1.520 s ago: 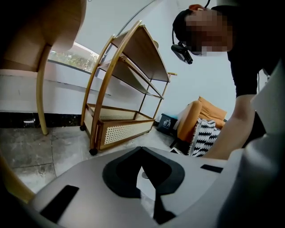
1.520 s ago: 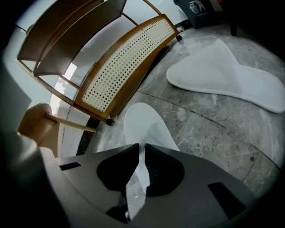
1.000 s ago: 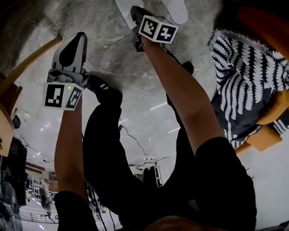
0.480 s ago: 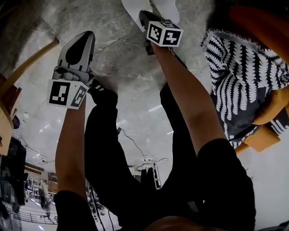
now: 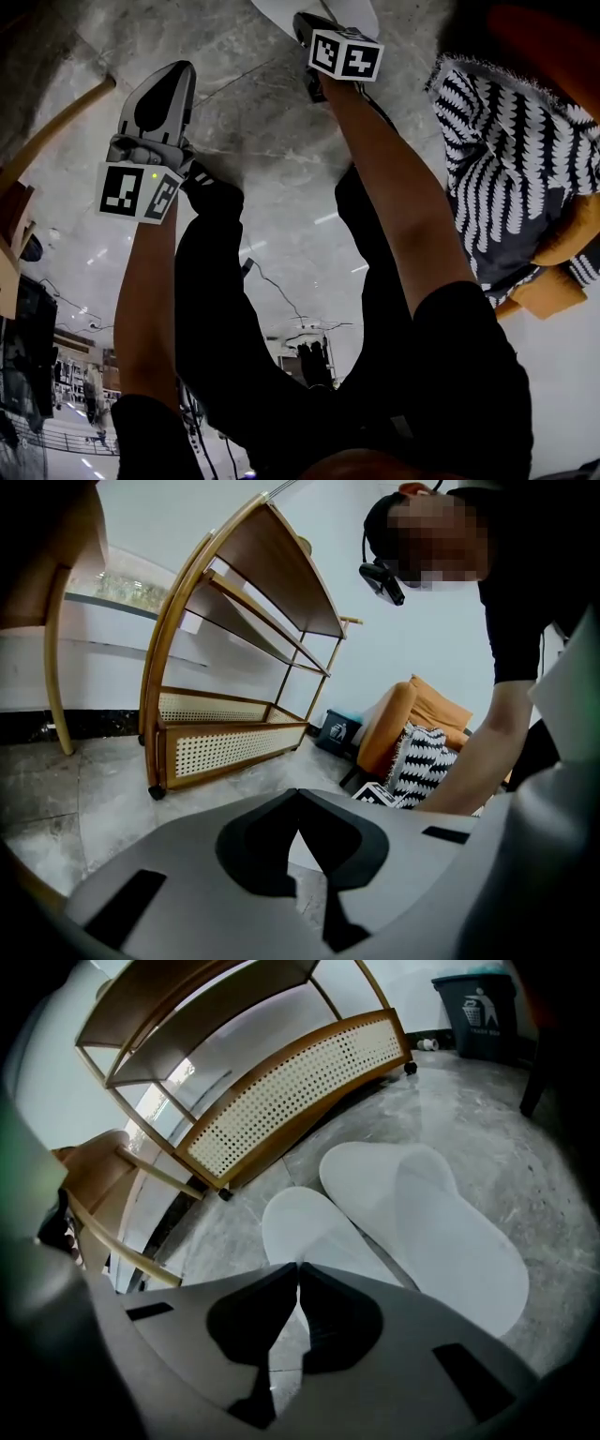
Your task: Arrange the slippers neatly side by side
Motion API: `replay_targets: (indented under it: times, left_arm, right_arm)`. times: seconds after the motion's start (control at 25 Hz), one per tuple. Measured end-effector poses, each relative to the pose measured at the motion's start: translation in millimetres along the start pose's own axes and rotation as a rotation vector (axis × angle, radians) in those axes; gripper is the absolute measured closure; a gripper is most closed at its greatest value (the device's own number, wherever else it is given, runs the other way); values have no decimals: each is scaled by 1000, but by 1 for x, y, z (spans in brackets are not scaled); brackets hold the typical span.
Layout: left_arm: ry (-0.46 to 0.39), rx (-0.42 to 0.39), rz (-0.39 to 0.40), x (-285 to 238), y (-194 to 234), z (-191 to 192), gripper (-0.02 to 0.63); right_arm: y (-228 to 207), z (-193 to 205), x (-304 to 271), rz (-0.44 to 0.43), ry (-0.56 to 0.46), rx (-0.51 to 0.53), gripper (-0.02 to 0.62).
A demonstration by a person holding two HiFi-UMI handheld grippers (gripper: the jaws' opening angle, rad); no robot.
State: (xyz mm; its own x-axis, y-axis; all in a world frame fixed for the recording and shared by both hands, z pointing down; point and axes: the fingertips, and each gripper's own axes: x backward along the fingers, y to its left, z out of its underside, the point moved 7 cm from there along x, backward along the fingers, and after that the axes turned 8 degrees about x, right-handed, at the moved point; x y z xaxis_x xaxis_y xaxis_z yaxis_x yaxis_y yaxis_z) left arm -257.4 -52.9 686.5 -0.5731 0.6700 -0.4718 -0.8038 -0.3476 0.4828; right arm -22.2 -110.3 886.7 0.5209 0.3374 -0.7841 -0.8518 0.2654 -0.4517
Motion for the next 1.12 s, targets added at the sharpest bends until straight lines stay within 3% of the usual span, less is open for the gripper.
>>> replay_targets:
  times: [0.12, 0.16, 0.32, 0.52, 0.72, 0.96, 1.12]
  left_arm:
    - [-4, 0, -5, 0, -4, -5, 591]
    - [-7, -2, -4, 0, -7, -8, 591]
    - [-15, -14, 5, 2, -25, -30, 591]
    - [-11, -19, 2, 16, -73, -74, 591]
    - [-32, -37, 13, 48, -150, -141, 591]
    - [-101, -49, -11, 109, -262, -232, 591]
    - [-218, -63, -49, 153, -337, -300, 591]
  right_arm:
    - [3, 1, 3, -28, -7, -66, 544]
    - [4, 2, 6, -31, -5, -80, 506]
    - [6, 4, 40, 12, 25, -94, 488]
    - [13, -8, 136, 43, 29, -59, 546]
    - [35, -67, 261, -40, -73, -47, 563]
    - [104, -174, 454, -236, -324, 132, 564]
    - [151, -231, 587, -298, -444, 356, 565]
